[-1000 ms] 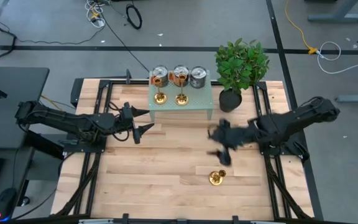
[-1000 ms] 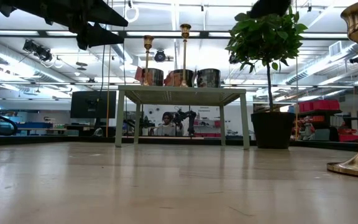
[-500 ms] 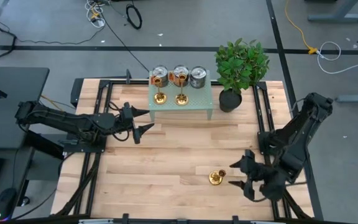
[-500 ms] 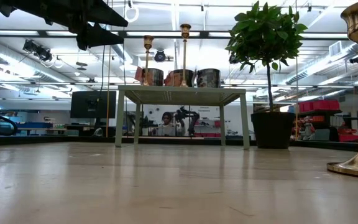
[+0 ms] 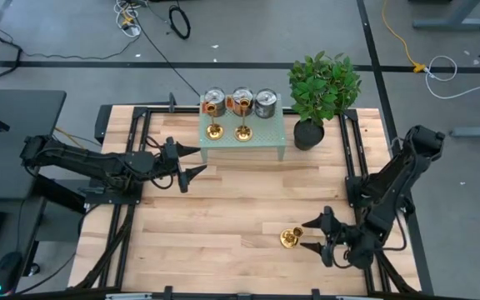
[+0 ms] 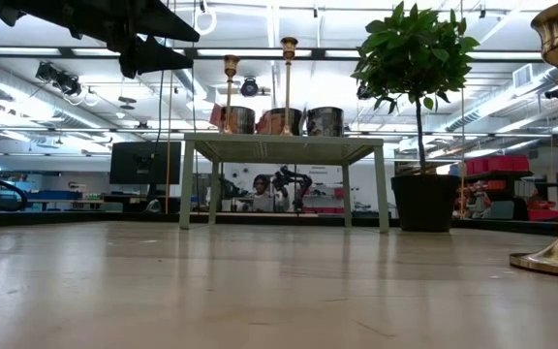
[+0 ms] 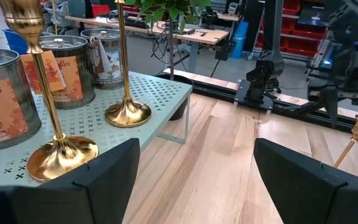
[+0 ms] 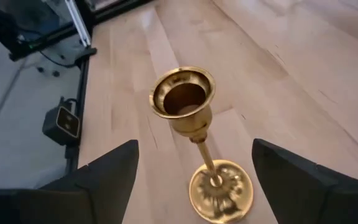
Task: Pick & Place candle stick holders
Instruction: Put the gold candle holder on the shelf aligned with the other gold candle holders
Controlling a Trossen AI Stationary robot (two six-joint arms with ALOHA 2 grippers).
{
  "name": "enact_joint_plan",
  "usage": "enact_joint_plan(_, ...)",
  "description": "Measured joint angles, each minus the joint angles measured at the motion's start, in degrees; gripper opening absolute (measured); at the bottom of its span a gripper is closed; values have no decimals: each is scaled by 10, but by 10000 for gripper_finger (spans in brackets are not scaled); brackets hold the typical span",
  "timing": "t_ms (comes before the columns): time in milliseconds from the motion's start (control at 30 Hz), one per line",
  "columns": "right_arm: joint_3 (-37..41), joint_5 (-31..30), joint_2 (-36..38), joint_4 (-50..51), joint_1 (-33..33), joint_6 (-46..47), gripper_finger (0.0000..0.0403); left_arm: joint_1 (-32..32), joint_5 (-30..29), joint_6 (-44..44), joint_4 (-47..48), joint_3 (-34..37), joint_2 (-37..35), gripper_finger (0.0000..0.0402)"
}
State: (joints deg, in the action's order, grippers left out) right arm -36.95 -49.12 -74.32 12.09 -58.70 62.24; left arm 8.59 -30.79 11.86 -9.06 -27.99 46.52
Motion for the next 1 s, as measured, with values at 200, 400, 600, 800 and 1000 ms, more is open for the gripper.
enact_joint_plan(200, 62, -9, -6, -114, 2, -17, 317, 0, 0, 0, 0, 0, 0, 327)
enact_joint_plan(400, 115, 1, -41, -246, 15, -24, 317, 0, 0, 0, 0, 0, 0, 327)
enact_joint_plan(600, 117, 21, -97, -336, 38, -75, 317, 0, 0, 0, 0, 0, 0, 327)
enact_joint_plan(800, 96, 24, -153, -371, 53, -115, 284, 0, 0, 0, 0, 0, 0, 327)
enact_joint_plan(1000, 78, 26, -182, -371, 58, -118, 187, 0, 0, 0, 0, 0, 0, 327)
